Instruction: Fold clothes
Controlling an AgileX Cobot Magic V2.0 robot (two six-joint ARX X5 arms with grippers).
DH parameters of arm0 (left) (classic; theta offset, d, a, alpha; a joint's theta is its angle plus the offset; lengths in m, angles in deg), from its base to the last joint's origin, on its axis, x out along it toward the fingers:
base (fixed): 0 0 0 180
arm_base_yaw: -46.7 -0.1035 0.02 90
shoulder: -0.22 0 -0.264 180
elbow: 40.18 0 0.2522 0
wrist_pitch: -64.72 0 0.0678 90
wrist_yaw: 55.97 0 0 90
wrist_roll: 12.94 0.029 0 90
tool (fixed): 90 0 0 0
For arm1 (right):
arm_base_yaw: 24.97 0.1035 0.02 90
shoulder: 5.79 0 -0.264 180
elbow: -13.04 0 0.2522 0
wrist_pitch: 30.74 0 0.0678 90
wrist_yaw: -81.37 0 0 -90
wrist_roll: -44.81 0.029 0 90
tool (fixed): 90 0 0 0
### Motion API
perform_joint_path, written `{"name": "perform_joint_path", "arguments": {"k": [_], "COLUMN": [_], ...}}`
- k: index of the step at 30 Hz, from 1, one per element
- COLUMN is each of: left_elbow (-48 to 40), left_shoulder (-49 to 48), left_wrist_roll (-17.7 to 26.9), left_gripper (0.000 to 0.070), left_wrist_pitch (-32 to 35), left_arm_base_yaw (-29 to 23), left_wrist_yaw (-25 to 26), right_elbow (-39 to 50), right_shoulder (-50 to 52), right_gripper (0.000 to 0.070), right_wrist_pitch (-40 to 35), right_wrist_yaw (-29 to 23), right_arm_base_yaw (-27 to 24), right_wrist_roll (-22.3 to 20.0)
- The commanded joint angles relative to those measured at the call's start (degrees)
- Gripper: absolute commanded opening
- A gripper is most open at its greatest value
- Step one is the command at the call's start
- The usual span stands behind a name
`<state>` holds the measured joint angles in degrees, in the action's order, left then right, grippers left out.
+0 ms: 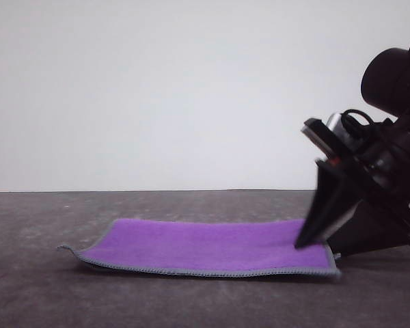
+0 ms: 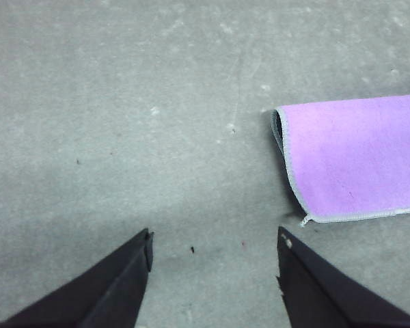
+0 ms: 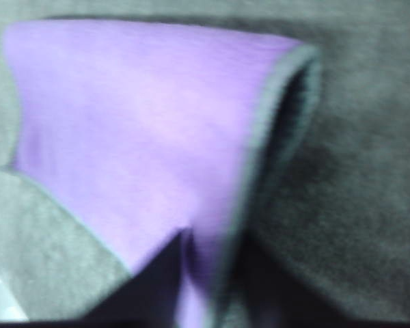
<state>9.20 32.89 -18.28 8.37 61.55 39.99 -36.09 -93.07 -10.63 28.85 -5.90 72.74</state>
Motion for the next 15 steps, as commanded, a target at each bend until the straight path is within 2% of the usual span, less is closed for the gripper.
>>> {"name": "perform_joint_path", "arguments": {"k": [1,3,11,15], "left_elbow": [0.5,0.5,0.5,0.5], "left_shoulder": [0.2,0.2,0.2,0.2], "left_wrist_roll": [0.6,0.5,0.5,0.5], "left_gripper": [0.0354,0.0354,0.0354,0.0354], "left_wrist_pitch": [0.6,0.6,1.5,1.7], "left_arm_base_yaw": [0.1,0.1,0.1,0.1], "left_wrist_yaw": [0.0,0.0,0.0,0.0], "right_elbow": [-0.2,-0.3,-3.3,-6.4], "right_shoulder": [-0.9,-0.7,0.9,0.8], "right_gripper": [0.0000,0.0000,0.0000,0.0000], "right_wrist_pitch": [-0.5,-0.5,-0.6,-1.0], "right_wrist_yaw": [0.0,0.4,8.1,8.1], "right_arm_base_yaw": [0.2,0.2,2.9,6.4], "right_wrist_roll": [1.2,1.3,1.2,1.2]}}
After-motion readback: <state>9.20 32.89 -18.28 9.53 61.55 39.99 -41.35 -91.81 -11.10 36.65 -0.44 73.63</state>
